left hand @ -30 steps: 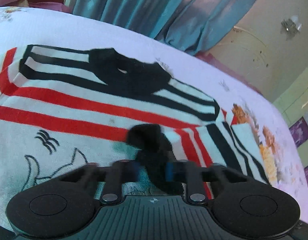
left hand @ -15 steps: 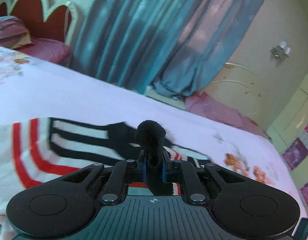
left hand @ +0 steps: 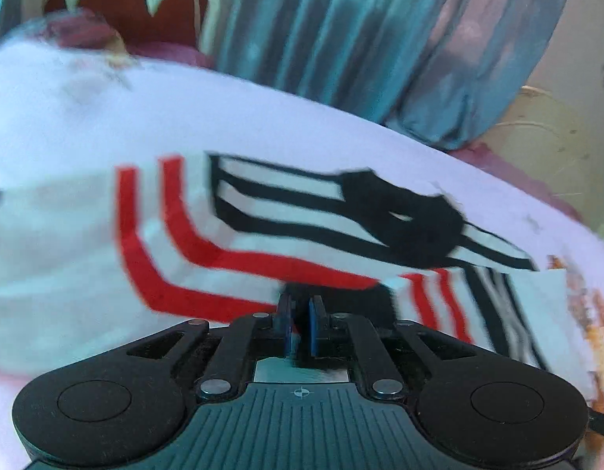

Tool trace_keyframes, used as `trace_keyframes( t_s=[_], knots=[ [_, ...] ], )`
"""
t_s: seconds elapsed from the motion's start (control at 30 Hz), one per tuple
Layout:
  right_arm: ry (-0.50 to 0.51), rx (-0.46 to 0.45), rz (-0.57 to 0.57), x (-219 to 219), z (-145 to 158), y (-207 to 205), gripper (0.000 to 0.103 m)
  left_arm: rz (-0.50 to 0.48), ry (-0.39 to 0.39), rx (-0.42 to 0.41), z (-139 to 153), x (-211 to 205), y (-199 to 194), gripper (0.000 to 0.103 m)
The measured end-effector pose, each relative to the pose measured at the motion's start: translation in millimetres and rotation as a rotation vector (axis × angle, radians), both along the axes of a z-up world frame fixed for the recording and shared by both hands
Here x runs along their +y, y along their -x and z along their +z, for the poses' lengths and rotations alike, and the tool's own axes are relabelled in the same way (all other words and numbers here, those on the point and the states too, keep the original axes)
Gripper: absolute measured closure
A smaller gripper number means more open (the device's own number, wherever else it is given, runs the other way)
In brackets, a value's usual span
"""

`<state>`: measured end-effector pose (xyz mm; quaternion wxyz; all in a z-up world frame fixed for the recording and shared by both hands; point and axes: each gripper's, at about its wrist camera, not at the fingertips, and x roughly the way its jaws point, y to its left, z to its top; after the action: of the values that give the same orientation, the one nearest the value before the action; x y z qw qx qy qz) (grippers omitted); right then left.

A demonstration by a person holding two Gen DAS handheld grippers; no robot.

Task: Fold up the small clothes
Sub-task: 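Release the cuff onto the sweater body and open the right gripper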

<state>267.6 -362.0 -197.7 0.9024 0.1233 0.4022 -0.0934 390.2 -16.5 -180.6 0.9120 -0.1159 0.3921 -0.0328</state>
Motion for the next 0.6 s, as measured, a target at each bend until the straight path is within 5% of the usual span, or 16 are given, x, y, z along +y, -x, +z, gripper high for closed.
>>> trace_keyframes(
  t_s=[0.1,0.2,0.33,0.6],
  knots=[
    [-0.023,-0.021,-0.001,-5,13,14,0.058,0.031,0.025,-0.01,14,10,7,0.092],
    [-0.024,-0.077,-0.006,-10,28,19,0.058,-0.023,0.028,-0.061,28,1,14,0.081],
    [-0.041,-0.091,-0.002,-19,34,-12,0.058,-0.134,0.064,-0.07,29,-35,9,0.05],
    [-0.084,-0.06,0.01,-35,17,-99,0.058,-0.202,-0.007,-0.009,-11,-74,-10,0.05]
  ],
)
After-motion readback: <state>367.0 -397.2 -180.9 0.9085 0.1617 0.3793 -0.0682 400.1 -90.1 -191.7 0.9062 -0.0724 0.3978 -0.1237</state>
